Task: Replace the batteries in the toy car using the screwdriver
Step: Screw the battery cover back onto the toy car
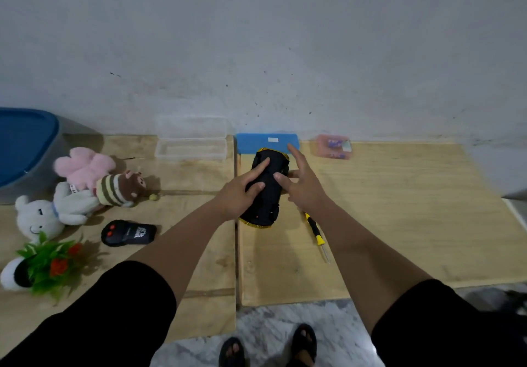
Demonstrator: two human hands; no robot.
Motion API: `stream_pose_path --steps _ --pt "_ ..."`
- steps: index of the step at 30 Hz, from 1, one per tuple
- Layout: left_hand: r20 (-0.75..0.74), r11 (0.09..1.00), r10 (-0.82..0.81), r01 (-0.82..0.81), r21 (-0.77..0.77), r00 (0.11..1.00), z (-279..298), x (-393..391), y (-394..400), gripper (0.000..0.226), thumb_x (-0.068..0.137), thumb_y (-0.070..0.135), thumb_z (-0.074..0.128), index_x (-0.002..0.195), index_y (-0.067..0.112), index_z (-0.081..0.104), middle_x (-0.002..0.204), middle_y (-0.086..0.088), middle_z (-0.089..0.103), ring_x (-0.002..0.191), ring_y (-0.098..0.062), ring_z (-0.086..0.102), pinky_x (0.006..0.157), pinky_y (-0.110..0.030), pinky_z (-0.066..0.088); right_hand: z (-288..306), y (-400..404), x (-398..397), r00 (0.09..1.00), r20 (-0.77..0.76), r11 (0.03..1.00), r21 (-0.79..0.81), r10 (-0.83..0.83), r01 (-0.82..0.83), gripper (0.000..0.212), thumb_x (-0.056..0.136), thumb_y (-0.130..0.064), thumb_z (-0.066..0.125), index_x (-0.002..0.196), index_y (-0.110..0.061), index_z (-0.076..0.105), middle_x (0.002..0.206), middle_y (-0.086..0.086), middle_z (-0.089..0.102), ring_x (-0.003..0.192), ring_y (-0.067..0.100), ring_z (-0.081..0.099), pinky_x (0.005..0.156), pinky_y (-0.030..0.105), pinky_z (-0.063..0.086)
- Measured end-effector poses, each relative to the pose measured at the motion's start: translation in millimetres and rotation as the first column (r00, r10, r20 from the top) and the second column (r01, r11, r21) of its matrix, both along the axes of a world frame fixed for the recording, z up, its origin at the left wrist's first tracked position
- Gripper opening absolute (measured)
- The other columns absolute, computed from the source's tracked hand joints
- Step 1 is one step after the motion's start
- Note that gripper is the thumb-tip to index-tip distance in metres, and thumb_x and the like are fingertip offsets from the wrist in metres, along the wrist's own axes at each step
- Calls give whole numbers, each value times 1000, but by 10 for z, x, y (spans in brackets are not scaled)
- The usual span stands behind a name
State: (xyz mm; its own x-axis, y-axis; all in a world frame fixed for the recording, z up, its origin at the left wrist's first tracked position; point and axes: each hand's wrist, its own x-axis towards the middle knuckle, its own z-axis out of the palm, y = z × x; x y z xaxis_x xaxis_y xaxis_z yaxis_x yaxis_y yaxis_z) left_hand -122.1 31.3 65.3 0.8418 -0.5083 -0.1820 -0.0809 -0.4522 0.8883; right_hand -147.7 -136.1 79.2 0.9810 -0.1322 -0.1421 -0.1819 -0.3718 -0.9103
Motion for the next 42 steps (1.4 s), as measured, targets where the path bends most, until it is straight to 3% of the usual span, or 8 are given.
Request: stream_pose_path --steps 3,6,10,16,22,27,33,42 --pt "-65 999 28 -29 -25 998 -138 -32 -83 51 100 27 40 145 45 20 139 13 41 120 -10 46 97 -26 41 -221 -242 -148 991 -49 980 -165 -122 112 67 87 -24 63 143 -35 27 104 6 59 99 23 61 87 34 49" --pt "-111 997 61 -67 -49 992 -289 -53 -137 52 100 25 41 144 45 22 133 14 43 116 -9 47 91 -21 40 -473 -468 -262 973 -185 928 -367 -140 64 72 84 -21 67 144 -30 28 109 13 57 106 25 56 81 25 37" --pt "-156 994 97 -104 -35 983 -413 -40 -187 51 100 27 42 142 48 23 131 15 46 113 -9 50 89 -21 41 -738 -586 -318 938 -322 892 -452 -129 -32 74 83 -17 67 144 -30 26 110 17 53 101 29 54 76 27 37" --pt "-175 990 137 -140 -8 975 -450 18 -270 52 100 27 42 141 50 23 130 15 45 115 -11 51 96 -28 45 -838 -625 -252 951 -307 831 -540 -48 -132 76 86 -4 53 146 -38 21 109 12 58 99 29 56 77 31 44" --pt "-168 989 146 -148 -1 975 -334 59 -350 53 100 26 42 145 44 21 130 12 45 114 -13 51 95 -28 45 -286 -722 130 986 -71 936 -330 -149 118 82 88 1 50 147 -41 11 98 6 58 79 22 55 71 27 45" --pt "-121 987 158 -154 46 980 -211 92 -408 55 100 27 42 147 41 17 138 6 45 122 -18 47 102 -35 42 214 -732 466 942 44 943 56 -332 329 76 90 3 52 148 -29 16 91 -9 48 89 23 58 88 47 53" --pt "-77 980 188 -182 85 979 -112 91 -433 56 100 26 42 148 38 16 138 1 48 108 -14 49 87 -25 42 306 -505 433 953 156 964 91 -260 248 56 89 6 52 135 -21 37 97 9 53 95 24 61 91 44 53" --pt "-145 974 225 -219 56 963 -69 59 -313 55 99 28 44 144 46 18 139 0 47 117 -23 53 99 -42 47 342 -394 348 951 154 963 81 -269 259 58 89 6 53 136 -24 37 106 13 54 96 23 62 92 42 53"
